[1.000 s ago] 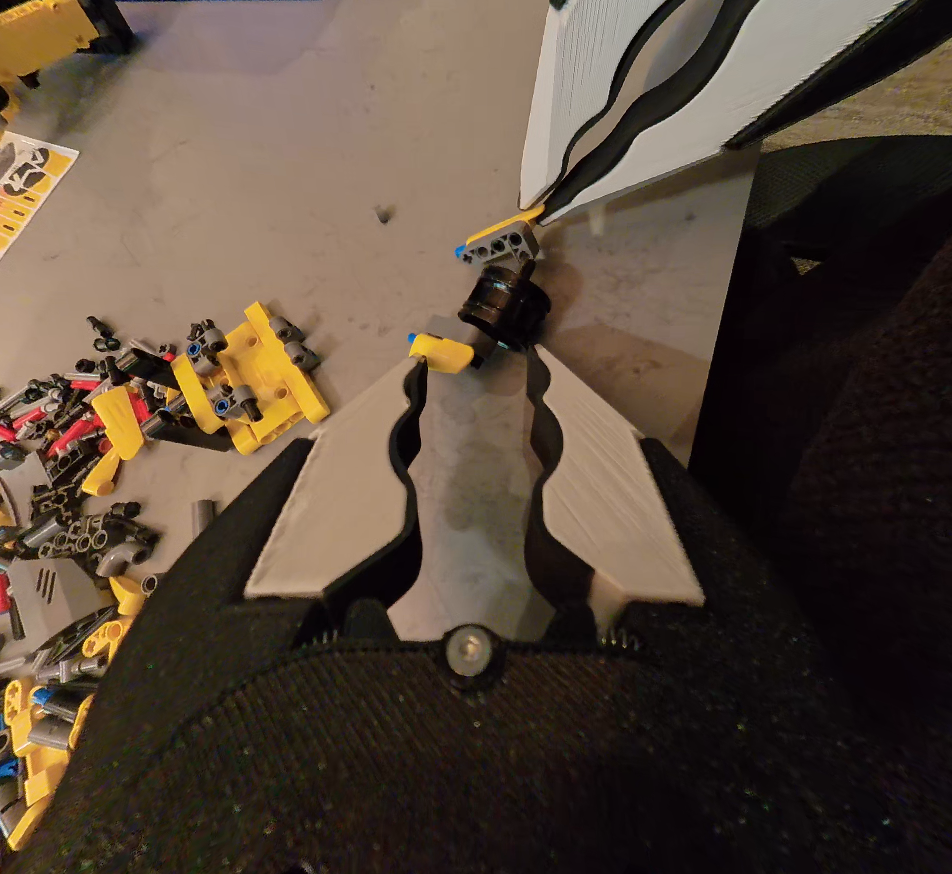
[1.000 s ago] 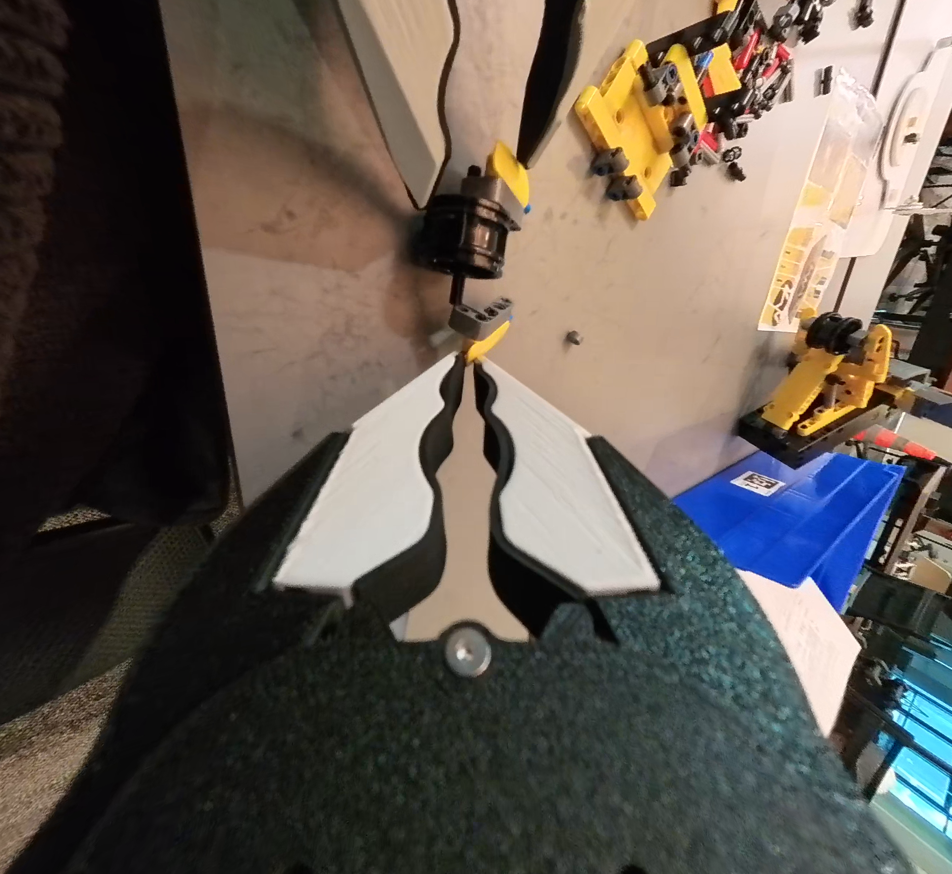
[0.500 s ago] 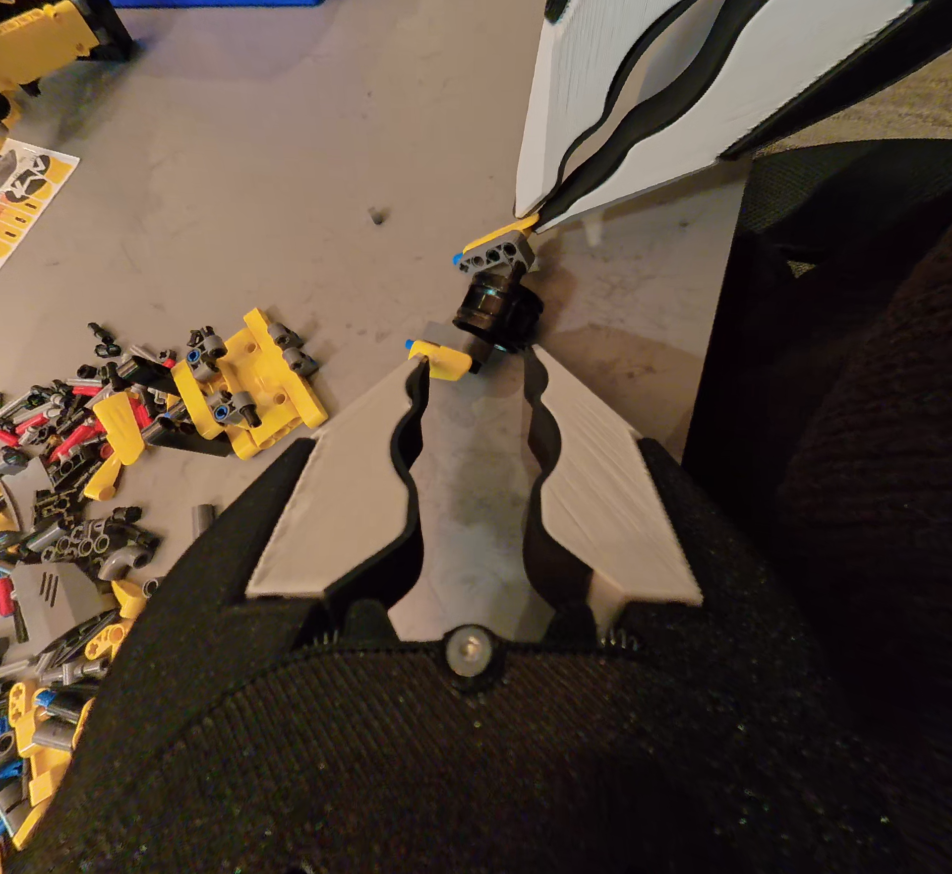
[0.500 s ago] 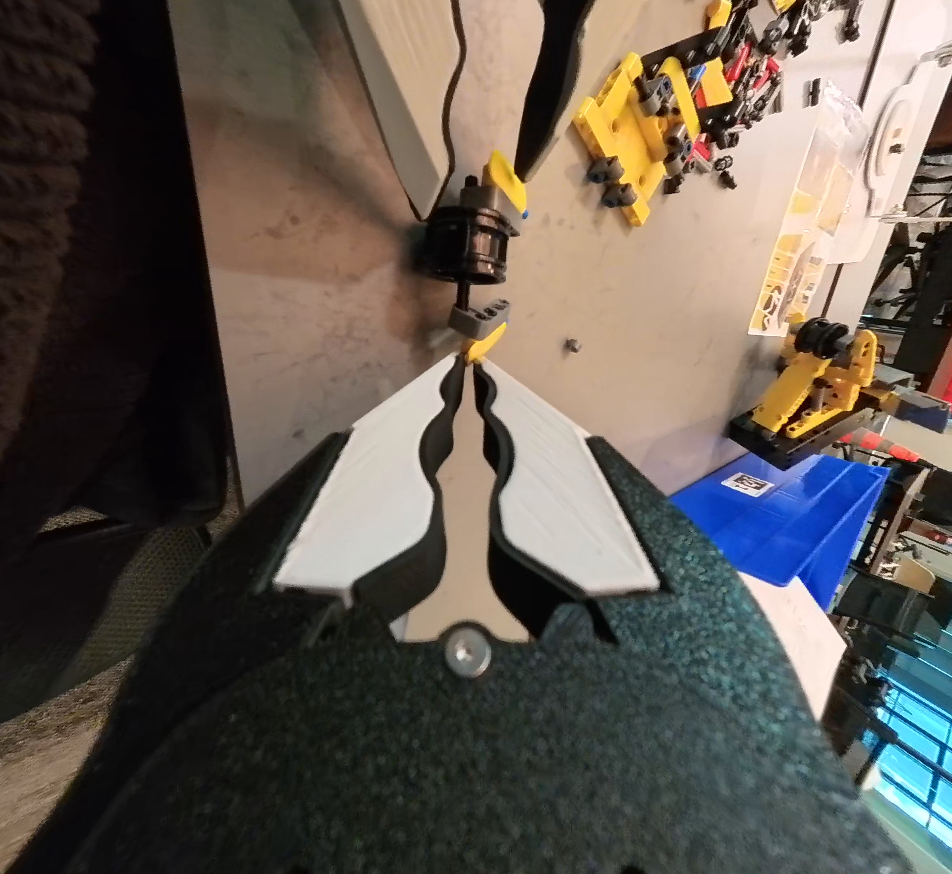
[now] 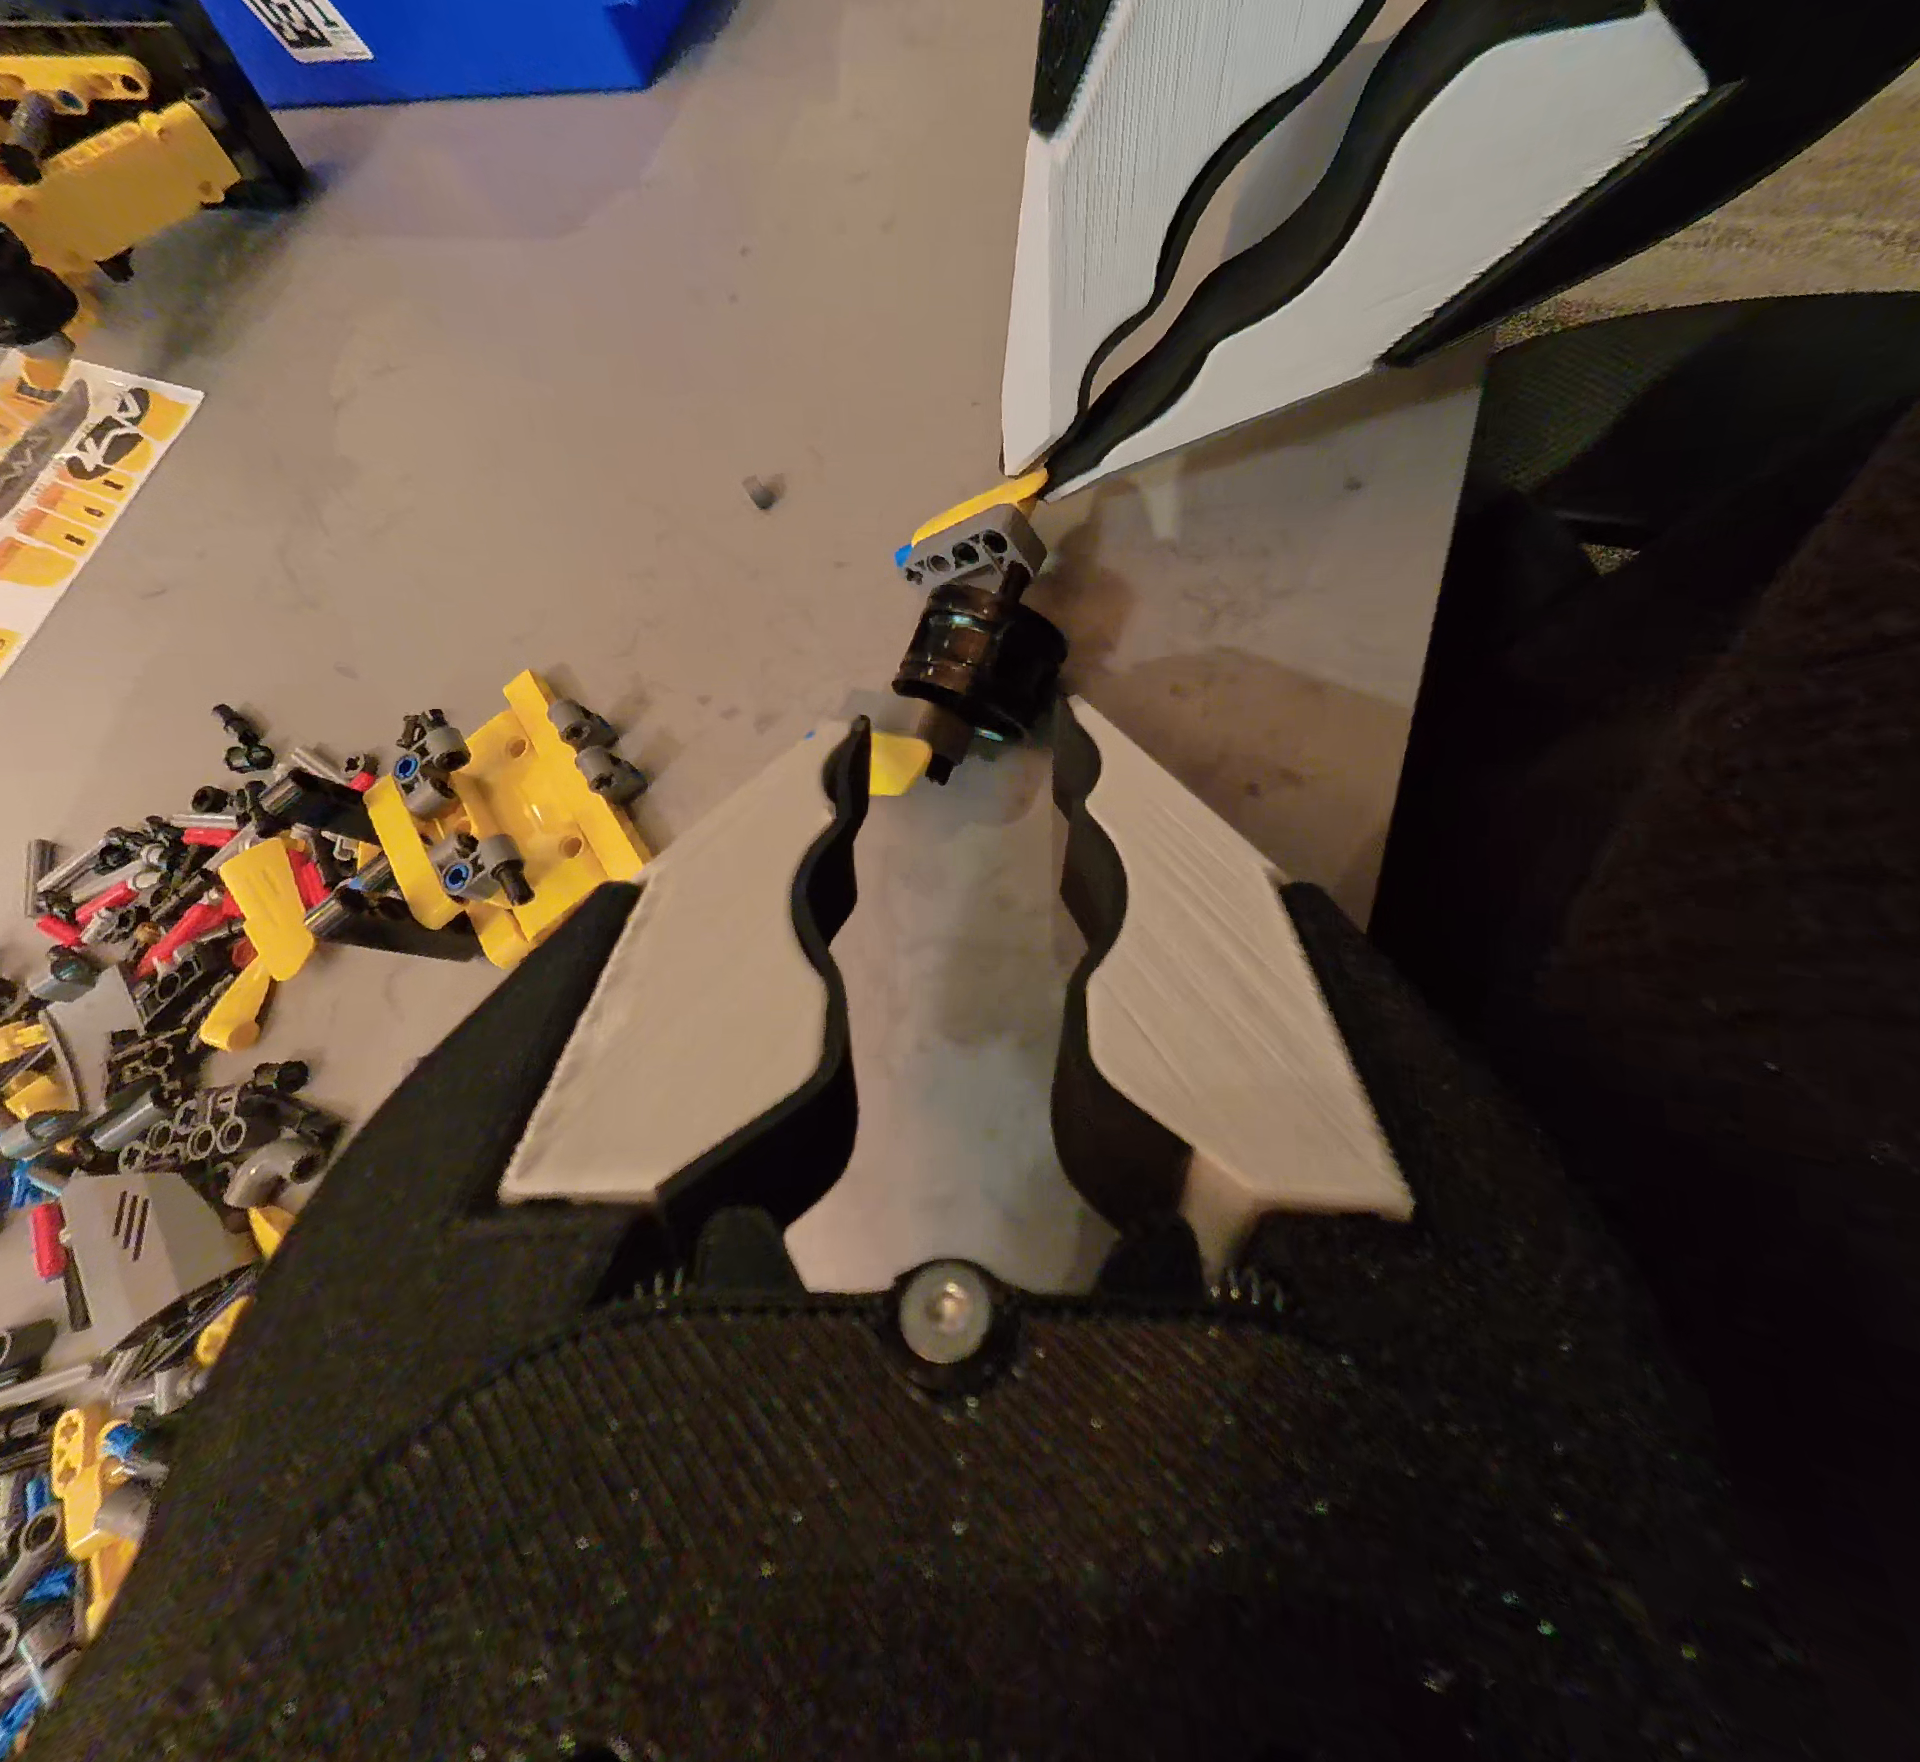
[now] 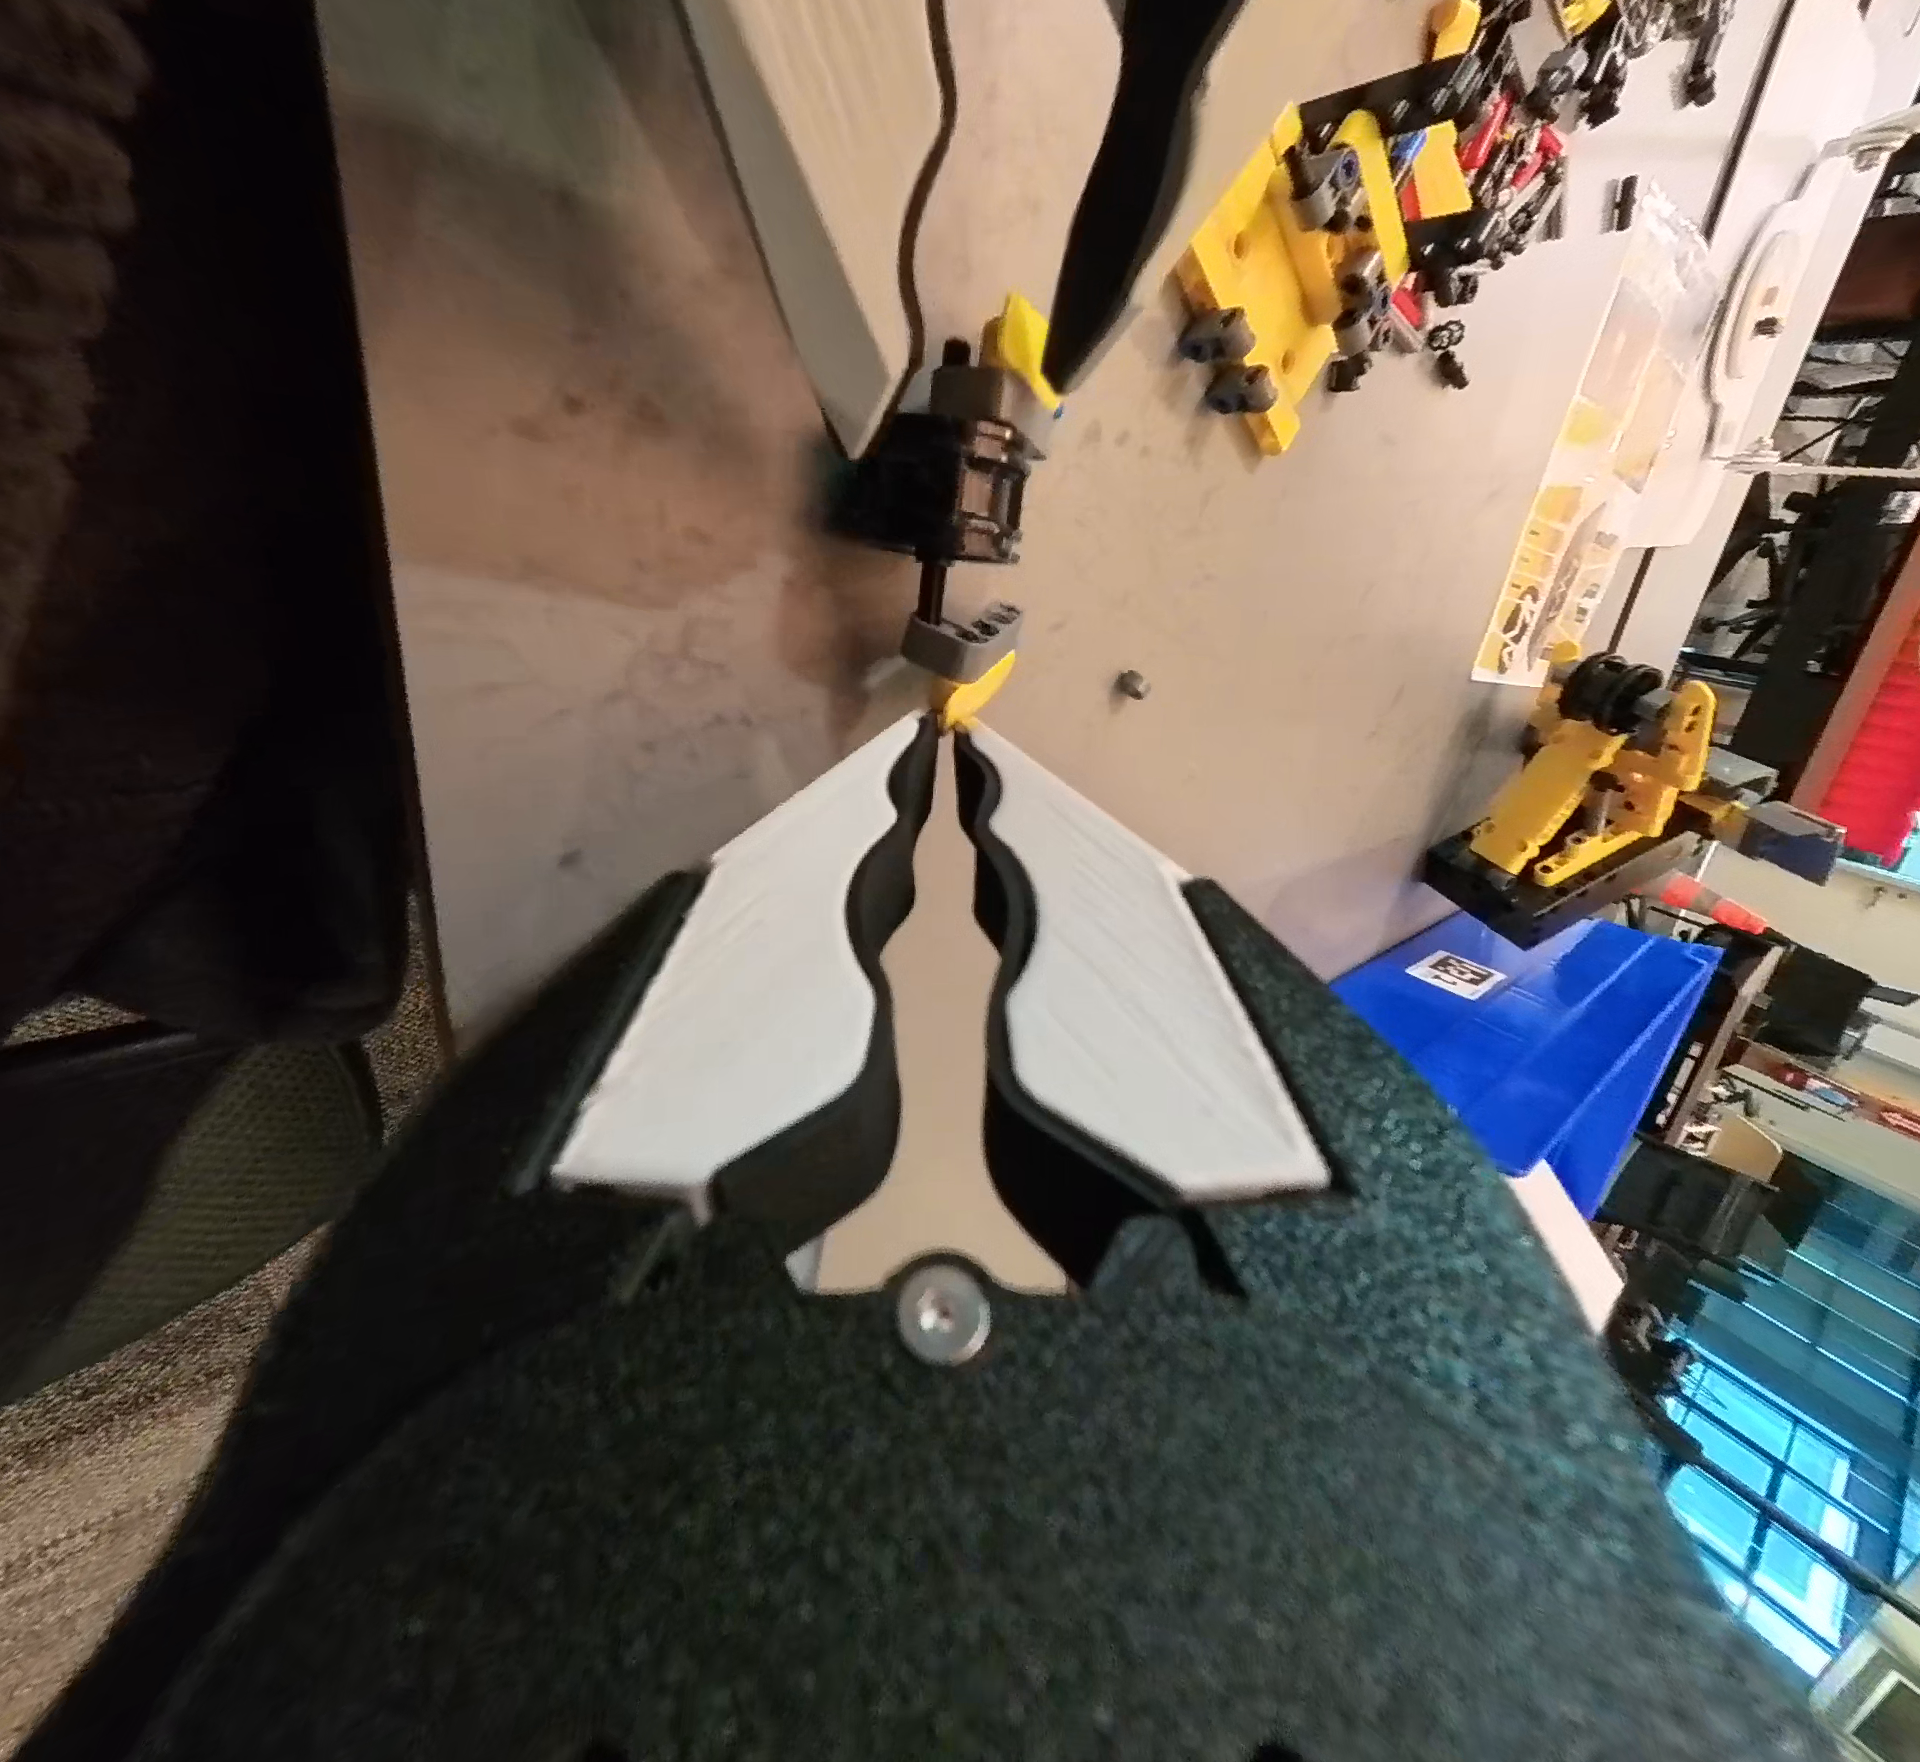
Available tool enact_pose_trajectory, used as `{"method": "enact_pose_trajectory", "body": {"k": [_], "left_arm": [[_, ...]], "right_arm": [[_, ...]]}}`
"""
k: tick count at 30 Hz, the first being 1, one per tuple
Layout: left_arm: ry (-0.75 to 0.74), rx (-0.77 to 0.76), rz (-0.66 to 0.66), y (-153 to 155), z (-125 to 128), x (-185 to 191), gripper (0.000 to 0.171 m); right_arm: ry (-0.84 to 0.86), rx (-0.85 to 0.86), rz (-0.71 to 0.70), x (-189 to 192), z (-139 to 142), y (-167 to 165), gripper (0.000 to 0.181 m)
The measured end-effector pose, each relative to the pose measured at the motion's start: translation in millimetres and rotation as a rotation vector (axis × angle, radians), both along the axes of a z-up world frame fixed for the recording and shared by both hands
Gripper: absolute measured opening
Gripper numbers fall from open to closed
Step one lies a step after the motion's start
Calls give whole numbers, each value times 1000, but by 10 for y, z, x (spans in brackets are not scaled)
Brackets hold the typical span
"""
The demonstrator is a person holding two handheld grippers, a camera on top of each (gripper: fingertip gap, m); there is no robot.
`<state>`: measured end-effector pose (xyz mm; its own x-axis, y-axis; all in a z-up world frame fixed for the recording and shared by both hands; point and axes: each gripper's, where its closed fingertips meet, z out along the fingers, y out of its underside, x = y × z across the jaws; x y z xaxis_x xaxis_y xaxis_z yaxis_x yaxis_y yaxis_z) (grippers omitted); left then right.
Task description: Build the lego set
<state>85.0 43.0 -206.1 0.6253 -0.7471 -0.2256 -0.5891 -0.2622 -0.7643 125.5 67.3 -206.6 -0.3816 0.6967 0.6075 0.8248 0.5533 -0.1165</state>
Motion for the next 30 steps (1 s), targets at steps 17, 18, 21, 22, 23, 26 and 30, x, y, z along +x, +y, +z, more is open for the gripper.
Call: {"method": "enact_pose_trajectory", "body": {"k": [17,18,21,22,23,26,30], "left_arm": [[-17,-8,-9,12,-2,51,25],[-20,-8,-9,11,-3,48,25],[-24,-9,-9,13,-2,46,25],[-24,-9,-10,13,-2,46,25],[-25,-10,-11,11,-3,48,25],[-26,-12,-17,6,-6,56,25],[-23,-11,-16,8,-8,53,25]], "right_arm": [[7,28,37,-26,-2,39,3],[14,18,35,-28,0,40,3],[30,7,40,-37,2,45,2],[33,12,47,-39,3,48,2],[35,16,51,-41,4,51,2],[40,10,49,-49,1,63,2],[48,-28,42,-56,2,62,2]]}}
